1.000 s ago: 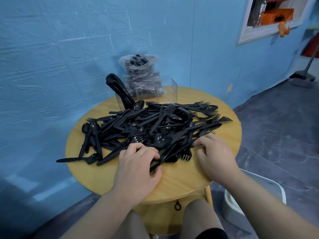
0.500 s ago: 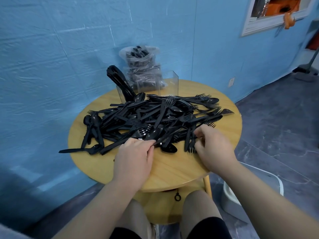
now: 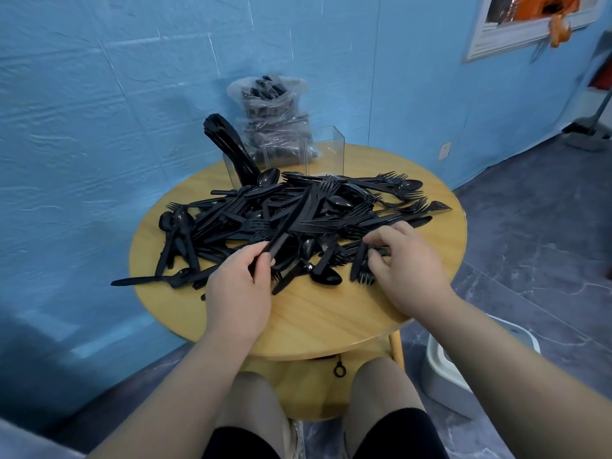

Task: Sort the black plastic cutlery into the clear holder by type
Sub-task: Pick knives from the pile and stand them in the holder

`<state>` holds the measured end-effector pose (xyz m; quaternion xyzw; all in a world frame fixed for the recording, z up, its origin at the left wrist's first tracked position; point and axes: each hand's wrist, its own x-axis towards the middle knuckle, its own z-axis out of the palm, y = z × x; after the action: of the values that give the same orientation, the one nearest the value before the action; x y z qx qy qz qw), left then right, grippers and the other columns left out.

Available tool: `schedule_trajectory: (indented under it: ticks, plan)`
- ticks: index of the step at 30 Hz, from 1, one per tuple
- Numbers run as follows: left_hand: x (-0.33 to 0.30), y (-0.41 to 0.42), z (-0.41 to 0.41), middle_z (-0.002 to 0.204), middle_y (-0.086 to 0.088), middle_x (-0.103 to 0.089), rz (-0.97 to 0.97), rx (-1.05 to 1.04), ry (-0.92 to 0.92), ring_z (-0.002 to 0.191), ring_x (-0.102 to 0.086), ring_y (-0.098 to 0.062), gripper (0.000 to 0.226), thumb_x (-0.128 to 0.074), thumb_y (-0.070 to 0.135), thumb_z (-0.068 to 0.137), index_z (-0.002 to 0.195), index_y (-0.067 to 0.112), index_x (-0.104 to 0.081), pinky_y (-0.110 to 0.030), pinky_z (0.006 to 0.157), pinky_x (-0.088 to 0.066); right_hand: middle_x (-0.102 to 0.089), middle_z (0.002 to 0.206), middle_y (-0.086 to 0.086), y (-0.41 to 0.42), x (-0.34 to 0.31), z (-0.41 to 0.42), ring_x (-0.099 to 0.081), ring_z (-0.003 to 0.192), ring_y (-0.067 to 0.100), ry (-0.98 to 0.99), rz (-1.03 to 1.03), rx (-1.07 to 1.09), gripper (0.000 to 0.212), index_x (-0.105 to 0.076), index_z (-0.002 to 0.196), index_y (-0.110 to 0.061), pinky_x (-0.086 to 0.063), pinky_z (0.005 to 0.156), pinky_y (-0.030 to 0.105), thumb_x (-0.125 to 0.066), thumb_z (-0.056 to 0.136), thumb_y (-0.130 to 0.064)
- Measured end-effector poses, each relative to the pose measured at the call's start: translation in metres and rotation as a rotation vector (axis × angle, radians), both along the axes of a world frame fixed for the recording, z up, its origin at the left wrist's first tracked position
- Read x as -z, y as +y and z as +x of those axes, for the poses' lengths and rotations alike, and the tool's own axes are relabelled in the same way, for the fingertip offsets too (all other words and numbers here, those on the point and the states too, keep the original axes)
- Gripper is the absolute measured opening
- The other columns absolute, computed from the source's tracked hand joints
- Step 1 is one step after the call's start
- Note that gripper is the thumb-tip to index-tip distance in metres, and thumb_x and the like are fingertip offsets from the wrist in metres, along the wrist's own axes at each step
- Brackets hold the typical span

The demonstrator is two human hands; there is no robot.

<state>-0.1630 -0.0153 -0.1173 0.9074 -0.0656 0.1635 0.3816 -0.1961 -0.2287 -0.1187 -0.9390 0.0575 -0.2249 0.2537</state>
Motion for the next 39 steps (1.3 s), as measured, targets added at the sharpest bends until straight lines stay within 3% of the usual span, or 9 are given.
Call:
schedule_trajectory:
  ticks: [2, 5, 9, 12, 15, 17, 23, 31, 39]
  plan:
    - [0.0, 0.001, 0.001, 0.097, 0.009, -0.068, -0.038, -0.02, -0.006, 0.069, -0.055, -0.006, 0.029, -0.047, 0.023, 0.098, 0.122, 0.021, -0.062, -0.022, 0.066, -0.044, -0.05, 0.099, -0.005, 0.001, -0.005, 0.005, -0.055, 0.084, 0.012, -0.024, 0.014, -0.017, 0.023, -0.063, 0.112, -0.021, -0.04, 0.066, 0.022, -0.056, 0.091, -0.019]
    - [-0.002, 0.001, 0.0, 0.097, 0.007, -0.069, -0.069, -0.037, -0.006, 0.08, -0.06, -0.003, 0.029, -0.046, 0.023, 0.098, 0.123, 0.02, -0.062, -0.012, 0.069, -0.04, -0.05, 0.109, -0.003, 0.003, -0.011, 0.017, -0.052, 0.09, 0.013, -0.008, -0.009, -0.008, 0.037, -0.053, 0.129, -0.024, -0.046, 0.073, 0.027, -0.053, 0.092, -0.021]
    - [-0.003, 0.001, -0.001, 0.093, 0.01, -0.067, -0.108, -0.037, 0.022, 0.074, -0.059, 0.006, 0.028, -0.047, 0.021, 0.098, 0.122, 0.02, -0.062, -0.001, 0.063, -0.038, -0.045, 0.123, 0.004, 0.004, -0.01, 0.033, -0.045, 0.111, 0.023, 0.051, -0.112, 0.012, 0.047, -0.042, 0.141, -0.027, -0.041, 0.081, 0.029, -0.046, 0.095, -0.018]
    - [-0.001, 0.001, 0.001, 0.102, 0.007, -0.068, -0.109, -0.023, 0.026, 0.083, -0.062, -0.003, 0.028, -0.047, 0.021, 0.098, 0.122, 0.021, -0.061, -0.01, 0.074, -0.042, -0.044, 0.123, 0.004, 0.005, -0.01, 0.041, -0.039, 0.115, 0.025, 0.093, -0.235, -0.037, 0.039, -0.052, 0.134, -0.026, -0.041, 0.091, 0.034, -0.044, 0.097, -0.016]
    - [-0.002, 0.001, 0.001, 0.109, 0.006, -0.066, -0.1, 0.003, 0.032, 0.095, -0.062, -0.009, 0.031, -0.046, 0.018, 0.099, 0.127, 0.022, -0.059, -0.025, 0.088, -0.048, -0.047, 0.12, 0.001, 0.003, -0.009, 0.043, -0.04, 0.11, 0.024, 0.115, -0.324, -0.094, 0.031, -0.061, 0.124, -0.024, -0.036, 0.092, 0.03, -0.046, 0.097, -0.021]
    - [-0.004, 0.0, 0.0, 0.112, 0.007, -0.064, -0.087, 0.02, 0.032, 0.101, -0.06, -0.009, 0.034, -0.045, 0.016, 0.099, 0.13, 0.022, -0.057, -0.025, 0.092, -0.046, -0.05, 0.117, 0.0, 0.001, -0.007, 0.043, -0.04, 0.108, 0.024, 0.1, -0.338, -0.111, 0.028, -0.063, 0.12, -0.022, -0.036, 0.09, 0.029, -0.049, 0.096, -0.021]
    - [-0.004, 0.001, 0.0, 0.114, 0.014, -0.056, -0.065, 0.033, 0.031, 0.102, -0.053, -0.001, 0.037, -0.045, 0.014, 0.099, 0.134, 0.022, -0.054, -0.006, 0.087, -0.034, -0.064, 0.096, 0.003, -0.001, -0.007, 0.042, -0.049, 0.094, 0.029, -0.094, -0.349, -0.156, 0.009, -0.07, 0.092, -0.013, -0.044, 0.078, 0.034, -0.066, 0.084, -0.01]
    - [-0.003, 0.001, 0.0, 0.114, 0.01, -0.055, -0.051, 0.056, -0.007, 0.102, -0.053, -0.005, 0.034, -0.044, 0.011, 0.099, 0.131, 0.017, -0.054, -0.015, 0.088, -0.036, -0.062, 0.073, -0.002, -0.001, -0.009, 0.028, -0.053, 0.087, 0.029, -0.213, -0.323, -0.239, 0.019, -0.06, 0.077, -0.01, -0.038, 0.071, 0.026, -0.07, 0.071, 0.004]
    - [0.0, 0.0, -0.001, 0.094, 0.012, -0.06, 0.045, 0.156, -0.049, 0.085, -0.054, -0.004, 0.024, -0.043, 0.018, 0.099, 0.115, 0.016, -0.061, -0.006, 0.072, -0.036, -0.064, 0.082, 0.001, -0.006, -0.006, 0.021, -0.051, 0.088, 0.027, -0.155, -0.29, -0.245, 0.023, -0.064, 0.088, -0.01, -0.041, 0.073, 0.028, -0.07, 0.071, 0.004]
